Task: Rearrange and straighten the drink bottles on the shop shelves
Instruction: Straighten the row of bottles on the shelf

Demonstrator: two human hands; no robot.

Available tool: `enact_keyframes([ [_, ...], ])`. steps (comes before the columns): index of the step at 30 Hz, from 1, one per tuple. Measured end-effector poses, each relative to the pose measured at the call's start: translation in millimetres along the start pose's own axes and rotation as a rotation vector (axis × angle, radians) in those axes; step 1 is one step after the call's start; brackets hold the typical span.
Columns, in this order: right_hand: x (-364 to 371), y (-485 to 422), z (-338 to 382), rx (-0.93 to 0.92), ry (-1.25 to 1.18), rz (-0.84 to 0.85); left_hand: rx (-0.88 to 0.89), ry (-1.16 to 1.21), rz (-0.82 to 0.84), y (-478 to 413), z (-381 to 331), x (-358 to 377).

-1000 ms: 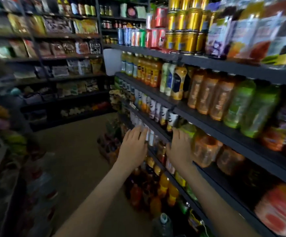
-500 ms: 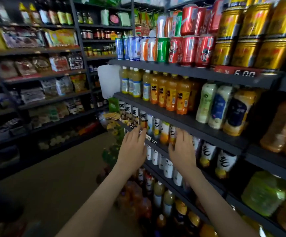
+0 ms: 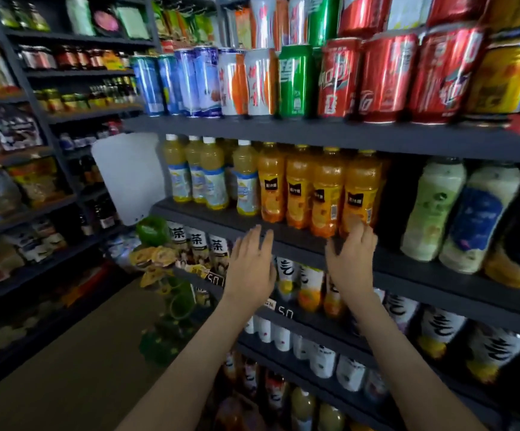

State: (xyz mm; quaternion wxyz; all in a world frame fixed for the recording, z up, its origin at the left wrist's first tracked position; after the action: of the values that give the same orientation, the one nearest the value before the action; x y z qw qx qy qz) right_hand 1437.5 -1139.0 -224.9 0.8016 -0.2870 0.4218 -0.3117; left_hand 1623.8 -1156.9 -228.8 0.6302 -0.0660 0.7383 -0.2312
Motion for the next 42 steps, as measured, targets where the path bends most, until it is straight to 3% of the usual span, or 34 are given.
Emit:
enact_keyframes([
  [6,5.4,-27.4,-38.4,0.272,-0.002,-0.211,0.245,0.084,-0.233,-68.6,-28.7,23.9],
  [9,12.9,-37.3,-57.6,0.391,-0.084,-0.095,0.368,0.071,-0.295,-90.0,-45.8,28.9],
  [13,19.0,-52.9,-63.9,0.389,0.07,0.0,0.474,0.053,-0.326,-116.5,-59.4,39.5],
  [18,15.2,-55.3,-73.2,0.459,0.08,0.132,0.546,0.073,-0.377,-127.9,-68.7,49.3],
  [26,13.2,-52.6,-58.0,0.52,-0.025,0.121,0.548,0.083,-0.429,-131.5,-70.6,52.4],
  [31,5.1,-48.5,-7.3,0.363,0.132,-0.123,0.612,0.175,-0.451,-128.9,-62.9,26.1],
  [33,-1.4,-48.1,26.1,0.191,0.27,-0.2,0.65,0.299,-0.525,-126.4,-48.3,-2.0],
  [36,-9.9,-61.4,75.5,-0.058,0.31,-0.244,0.686,0.524,-0.674,-130.4,-11.4,-49.3],
  [39,-16.1,-90.7,119.4,-0.274,0.303,-0.279,0.643,0.563,-0.838,-144.7,24.0,-85.6],
  [42,-17.0,-119.5,152.2,-0.358,0.308,-0.306,0.594,0.56,-0.896,-158.5,43.2,-110.1],
])
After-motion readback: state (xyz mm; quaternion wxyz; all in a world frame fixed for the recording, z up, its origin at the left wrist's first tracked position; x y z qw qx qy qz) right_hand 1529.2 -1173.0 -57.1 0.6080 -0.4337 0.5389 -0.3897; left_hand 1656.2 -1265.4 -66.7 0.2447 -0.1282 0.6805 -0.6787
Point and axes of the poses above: each hand's wrist, its own y-axis away from the middle knuckle, its own x-axis out of the palm, z = x × y, the point moved 5 cm from there along -y, towards the middle knuckle, and after that the axes turned 10 degrees about -x, right-handed, at the moved point
